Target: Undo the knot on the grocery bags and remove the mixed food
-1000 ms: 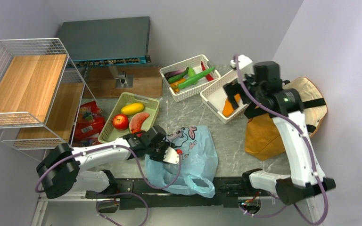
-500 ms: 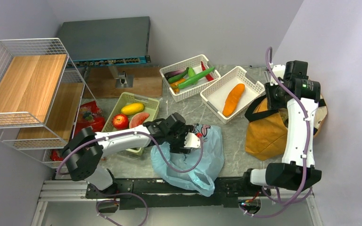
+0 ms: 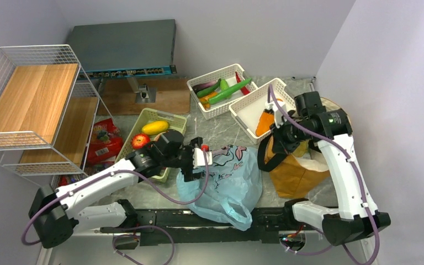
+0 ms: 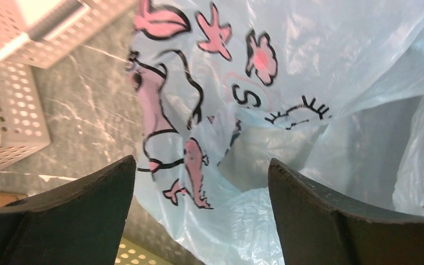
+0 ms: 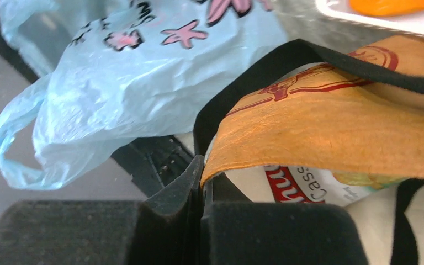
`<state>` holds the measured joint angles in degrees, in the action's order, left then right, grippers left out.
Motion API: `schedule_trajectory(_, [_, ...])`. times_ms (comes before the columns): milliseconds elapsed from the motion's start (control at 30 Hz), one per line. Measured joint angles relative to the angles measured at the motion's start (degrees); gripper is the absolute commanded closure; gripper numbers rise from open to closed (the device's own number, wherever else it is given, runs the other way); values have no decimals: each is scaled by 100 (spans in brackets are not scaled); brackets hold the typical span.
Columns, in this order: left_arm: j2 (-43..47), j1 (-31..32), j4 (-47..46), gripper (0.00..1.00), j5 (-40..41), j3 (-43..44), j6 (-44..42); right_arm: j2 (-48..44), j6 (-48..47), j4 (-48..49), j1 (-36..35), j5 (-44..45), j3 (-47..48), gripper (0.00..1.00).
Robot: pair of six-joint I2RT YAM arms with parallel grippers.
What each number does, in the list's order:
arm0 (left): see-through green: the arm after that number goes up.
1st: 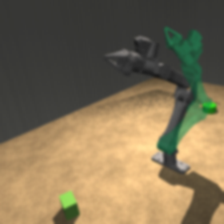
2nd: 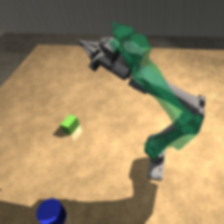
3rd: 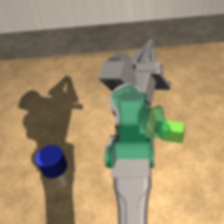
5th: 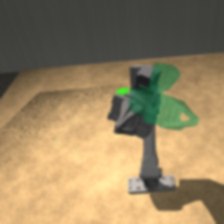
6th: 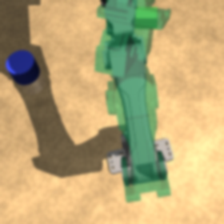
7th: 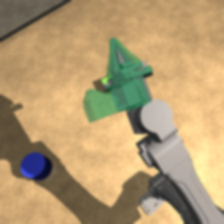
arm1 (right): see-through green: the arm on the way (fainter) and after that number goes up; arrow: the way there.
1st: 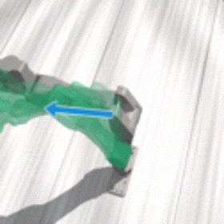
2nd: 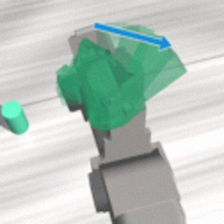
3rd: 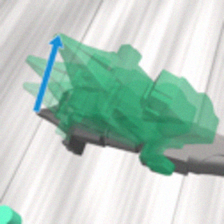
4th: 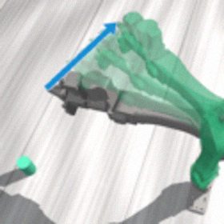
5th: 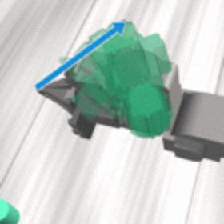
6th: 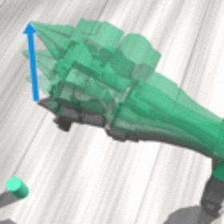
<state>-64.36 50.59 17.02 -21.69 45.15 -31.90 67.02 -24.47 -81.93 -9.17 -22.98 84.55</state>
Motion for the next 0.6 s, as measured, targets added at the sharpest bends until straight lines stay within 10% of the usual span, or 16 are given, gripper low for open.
schedule_trajectory(233, [232, -155, -103, 4, -446, 560, 435, -57, 0, 44, -739, -345, -393, 93])
schedule_trajectory(367, [79, 31, -520, 1, -737, 994, 79, 170, -28, 81, -911, -717, -393, 44])
schedule_trajectory(600, [-518, 234, -1064, 0, -1215, 1528, -962, 597, -92, 157, -1327, -1180, -205, 28])
